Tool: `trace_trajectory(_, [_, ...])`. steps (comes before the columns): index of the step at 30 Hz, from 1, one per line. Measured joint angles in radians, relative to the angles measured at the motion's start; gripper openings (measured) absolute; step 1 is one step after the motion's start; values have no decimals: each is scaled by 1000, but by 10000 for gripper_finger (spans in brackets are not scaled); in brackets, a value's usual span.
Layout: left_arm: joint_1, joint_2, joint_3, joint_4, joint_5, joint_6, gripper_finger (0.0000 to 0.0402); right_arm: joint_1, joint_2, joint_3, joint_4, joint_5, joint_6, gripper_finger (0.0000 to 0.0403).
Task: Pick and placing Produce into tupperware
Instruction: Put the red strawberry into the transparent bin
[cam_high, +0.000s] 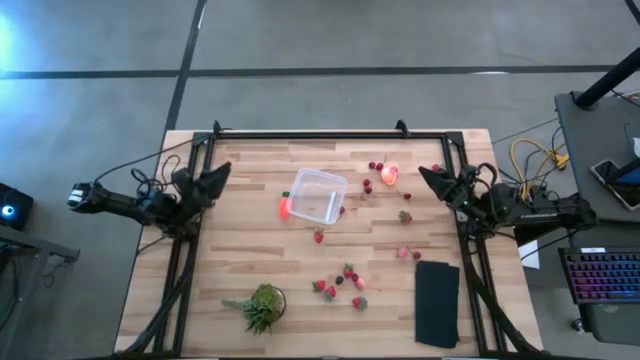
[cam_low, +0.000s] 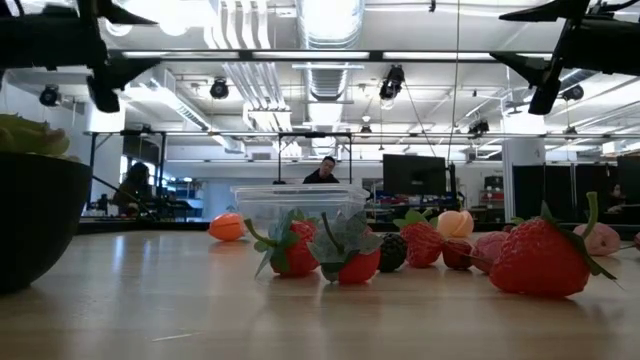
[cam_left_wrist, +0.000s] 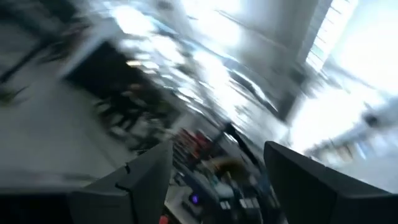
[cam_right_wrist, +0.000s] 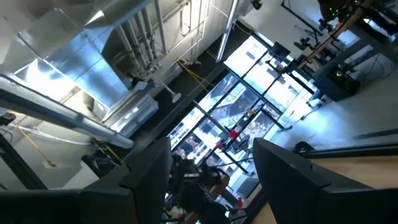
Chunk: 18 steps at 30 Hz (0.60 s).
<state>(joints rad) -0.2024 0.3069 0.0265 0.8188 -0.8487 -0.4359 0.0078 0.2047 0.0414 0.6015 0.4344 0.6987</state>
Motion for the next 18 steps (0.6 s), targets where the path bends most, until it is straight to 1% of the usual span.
trace_trajectory(2, [0, 5, 0, -7, -73, -69, 240, 0, 1, 0, 7, 34, 0, 219])
trace_trajectory(3, [0, 9, 0, -5, -87, -80, 240, 0, 1, 0, 7, 55, 0, 219])
trace_trajectory(5, [0, 15, 0, -7, -90, -78, 240, 0, 1, 0, 6, 73, -2, 219])
trace_trajectory(13, [0, 49, 0, -18, -90, -80, 240, 0, 1, 0, 9, 75, -3, 219])
trace_trajectory(18, [0, 68, 0, -18, -90, -81, 240, 0, 2, 0, 41, 93, 20, 219])
